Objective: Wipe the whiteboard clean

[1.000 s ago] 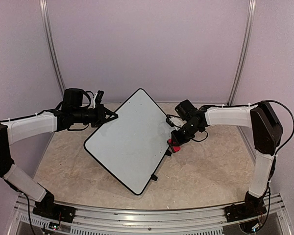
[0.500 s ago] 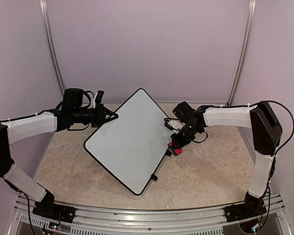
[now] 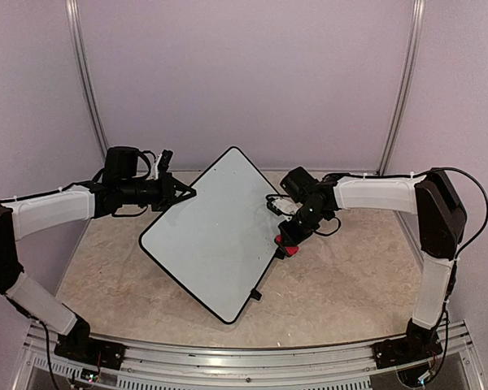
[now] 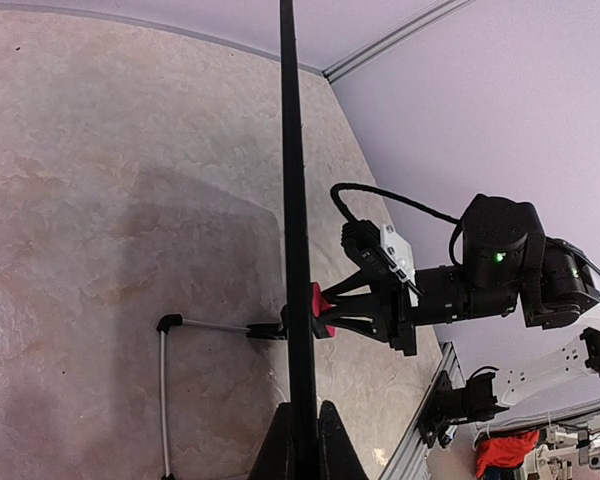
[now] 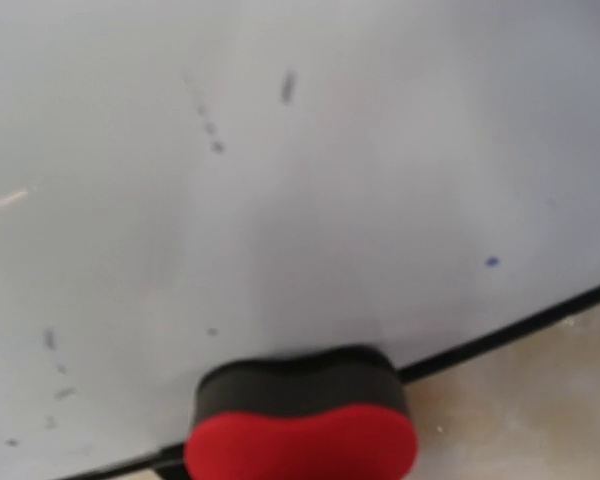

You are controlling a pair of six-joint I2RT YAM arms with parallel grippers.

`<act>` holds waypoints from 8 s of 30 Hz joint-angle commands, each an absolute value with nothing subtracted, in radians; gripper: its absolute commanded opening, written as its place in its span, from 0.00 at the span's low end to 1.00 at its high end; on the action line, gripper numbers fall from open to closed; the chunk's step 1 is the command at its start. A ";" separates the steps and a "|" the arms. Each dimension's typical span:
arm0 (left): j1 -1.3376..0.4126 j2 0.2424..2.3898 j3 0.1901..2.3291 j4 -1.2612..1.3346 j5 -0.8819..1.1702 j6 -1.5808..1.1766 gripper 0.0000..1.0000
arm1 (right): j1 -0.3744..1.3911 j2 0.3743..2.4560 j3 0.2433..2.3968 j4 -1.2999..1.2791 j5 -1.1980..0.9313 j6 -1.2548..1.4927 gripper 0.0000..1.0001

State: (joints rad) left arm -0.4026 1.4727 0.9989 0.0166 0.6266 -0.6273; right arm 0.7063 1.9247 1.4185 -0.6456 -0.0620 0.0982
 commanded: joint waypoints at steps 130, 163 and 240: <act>-0.416 1.463 0.988 0.083 0.690 -0.535 0.00 | 0.419 1.904 1.198 -0.002 -0.379 0.595 0.99; -0.420 1.459 0.989 0.079 0.685 -0.532 0.00 | 0.410 1.763 1.104 0.077 -0.334 0.617 0.99; -0.407 1.468 0.986 0.091 0.693 -0.545 0.00 | 0.685 1.654 0.846 0.024 -0.124 0.171 0.77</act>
